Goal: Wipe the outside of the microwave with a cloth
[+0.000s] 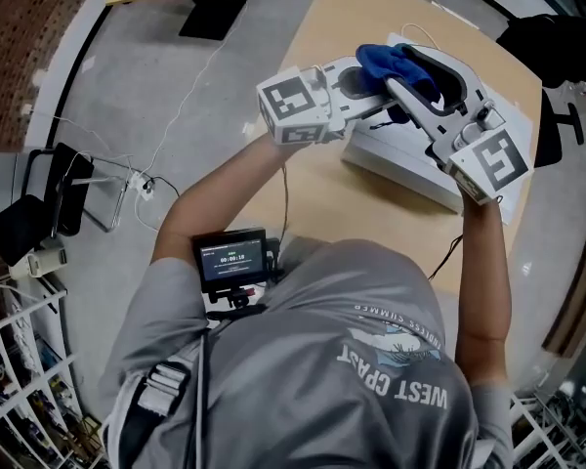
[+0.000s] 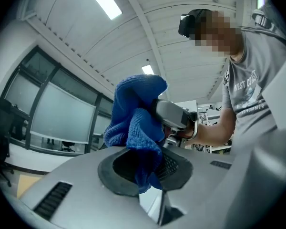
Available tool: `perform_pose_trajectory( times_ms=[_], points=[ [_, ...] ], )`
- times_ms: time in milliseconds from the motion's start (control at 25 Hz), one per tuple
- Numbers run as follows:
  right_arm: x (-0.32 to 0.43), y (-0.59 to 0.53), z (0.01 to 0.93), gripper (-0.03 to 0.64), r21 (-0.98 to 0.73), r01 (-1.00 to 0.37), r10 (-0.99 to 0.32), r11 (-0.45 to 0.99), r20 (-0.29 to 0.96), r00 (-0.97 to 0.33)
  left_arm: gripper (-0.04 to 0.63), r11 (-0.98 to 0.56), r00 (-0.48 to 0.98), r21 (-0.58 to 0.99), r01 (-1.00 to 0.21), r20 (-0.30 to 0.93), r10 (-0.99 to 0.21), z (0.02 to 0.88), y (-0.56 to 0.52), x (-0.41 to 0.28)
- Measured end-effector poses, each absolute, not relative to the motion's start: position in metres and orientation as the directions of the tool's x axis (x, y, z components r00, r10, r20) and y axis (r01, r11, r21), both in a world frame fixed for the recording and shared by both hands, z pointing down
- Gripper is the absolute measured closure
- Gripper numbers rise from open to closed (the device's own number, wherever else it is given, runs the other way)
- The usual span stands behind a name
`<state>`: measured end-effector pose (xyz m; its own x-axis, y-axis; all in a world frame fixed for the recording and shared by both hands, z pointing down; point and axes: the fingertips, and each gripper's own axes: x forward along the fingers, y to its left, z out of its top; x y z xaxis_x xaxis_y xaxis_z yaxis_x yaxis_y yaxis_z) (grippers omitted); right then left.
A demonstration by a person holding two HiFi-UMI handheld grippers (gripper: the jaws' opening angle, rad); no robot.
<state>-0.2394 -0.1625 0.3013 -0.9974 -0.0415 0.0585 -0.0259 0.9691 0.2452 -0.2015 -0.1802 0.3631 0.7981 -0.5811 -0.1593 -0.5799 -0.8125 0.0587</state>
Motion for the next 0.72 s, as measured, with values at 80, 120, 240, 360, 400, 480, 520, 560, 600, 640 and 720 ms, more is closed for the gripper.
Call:
perform_pose_trajectory(
  times_ms=[80,120,240,360,400,480,520,560,600,640,720],
  points=[
    [-0.224,-0.176,0.296,0.453,0.231,-0.106,-0.119,0.967,0.044,-0.992,0.526,-0.791,0.777,0.060,-0.609,-0.157,-0.610,0.363,-0.187,-0.207],
    [-0.214,-0.187,0.295,0.453,0.226,-0.155,-0.168,0.962,0.040,-0.985,0.526,-0.775,0.761,0.067,-0.629,-0.151,-0.631,0.366,-0.193,-0.212],
    [-0.186,-0.220,0.300,0.453,0.211,-0.295,-0.307,0.932,0.027,-0.951,0.526,-0.709,0.700,0.111,-0.696,-0.115,-0.705,0.392,-0.219,-0.244],
    [-0.153,-0.237,0.310,0.453,0.196,-0.396,-0.409,0.897,0.031,-0.912,0.526,-0.658,0.660,0.128,-0.742,-0.035,-0.750,0.433,-0.235,-0.271],
    [-0.139,-0.241,0.314,0.453,0.195,-0.422,-0.437,0.885,0.038,-0.899,0.526,-0.643,0.648,0.123,-0.756,0.001,-0.762,0.447,-0.239,-0.275],
    [-0.112,-0.250,0.319,0.453,0.192,-0.472,-0.490,0.860,0.057,-0.870,0.526,-0.614,0.622,0.109,-0.782,0.066,-0.780,0.475,-0.249,-0.282],
    [-0.100,-0.254,0.323,0.453,0.188,-0.495,-0.514,0.848,0.067,-0.855,0.525,-0.603,0.610,0.097,-0.792,0.094,-0.786,0.488,-0.253,-0.286],
    [-0.089,-0.257,0.326,0.453,0.183,-0.519,-0.538,0.835,0.077,-0.839,0.525,-0.596,0.601,0.080,-0.799,0.122,-0.790,0.501,-0.255,-0.289],
    [-0.079,-0.258,0.330,0.453,0.178,-0.541,-0.561,0.822,0.086,-0.823,0.526,-0.593,0.594,0.056,-0.803,0.150,-0.790,0.514,-0.256,-0.291],
    [-0.068,-0.259,0.333,0.453,0.174,-0.563,-0.583,0.808,0.096,-0.807,0.526,-0.596,0.590,0.025,-0.803,0.180,-0.787,0.526,-0.256,-0.291],
    [-0.047,-0.261,0.339,0.453,0.167,-0.601,-0.621,0.782,0.113,-0.776,0.526,-0.615,0.587,-0.051,-0.787,0.242,-0.772,0.550,-0.256,-0.286]
  ],
)
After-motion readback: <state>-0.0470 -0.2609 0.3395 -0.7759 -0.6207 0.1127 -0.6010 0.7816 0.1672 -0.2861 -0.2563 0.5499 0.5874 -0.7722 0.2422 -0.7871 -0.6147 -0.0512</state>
